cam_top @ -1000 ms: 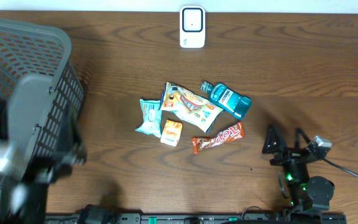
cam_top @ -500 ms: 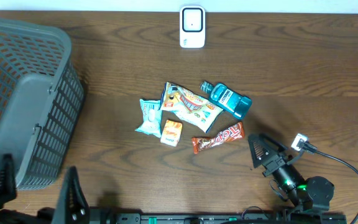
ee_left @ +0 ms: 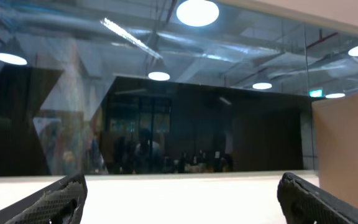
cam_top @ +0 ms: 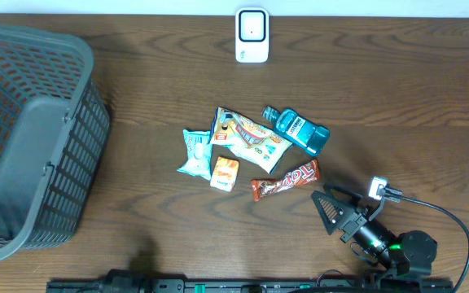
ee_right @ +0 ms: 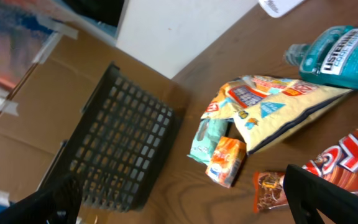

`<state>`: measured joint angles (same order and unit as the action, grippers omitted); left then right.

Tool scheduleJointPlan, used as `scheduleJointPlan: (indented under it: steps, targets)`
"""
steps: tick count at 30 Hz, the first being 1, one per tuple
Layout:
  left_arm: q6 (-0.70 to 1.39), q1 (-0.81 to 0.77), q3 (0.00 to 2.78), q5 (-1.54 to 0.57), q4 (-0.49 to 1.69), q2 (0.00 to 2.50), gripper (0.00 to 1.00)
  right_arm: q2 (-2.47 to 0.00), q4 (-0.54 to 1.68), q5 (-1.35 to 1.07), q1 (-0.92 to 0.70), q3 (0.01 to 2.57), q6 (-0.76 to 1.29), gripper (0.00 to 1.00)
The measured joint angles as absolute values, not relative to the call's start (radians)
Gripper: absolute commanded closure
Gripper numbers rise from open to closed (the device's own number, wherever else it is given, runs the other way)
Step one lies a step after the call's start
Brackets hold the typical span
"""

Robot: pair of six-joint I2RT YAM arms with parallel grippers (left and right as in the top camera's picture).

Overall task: Scan the item barcode
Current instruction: 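Lower the right gripper onto the chocolate bar and grasp it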

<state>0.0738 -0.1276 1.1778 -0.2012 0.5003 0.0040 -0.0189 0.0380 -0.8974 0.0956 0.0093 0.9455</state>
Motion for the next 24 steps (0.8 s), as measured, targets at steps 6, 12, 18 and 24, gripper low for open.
scheduleJointPlan:
  steps: [6, 12, 18, 24]
  targets:
    - [0.071, -0.127, 1.143, -0.089, 0.491, 0.004, 0.02, -0.020, 0.004, -0.901, 0.096, 0.041, 0.923, 0.01]
    - [0.071, -0.100, 1.051, 0.147, 0.340, 0.004, 0.02, -0.092, 0.173, -0.843, 0.095, 0.196, 0.804, 0.01]
    - [0.071, -0.095, 0.945, 0.236, 0.234, 0.007, 0.02, -0.296, 0.402, -0.688, 0.095, 0.314, 0.723, 0.01]
    - [0.106, -0.095, 0.871, 0.258, 0.169, 0.055, 0.02, -0.481, 0.543, -0.580, 0.095, 0.424, 0.755, 0.01]
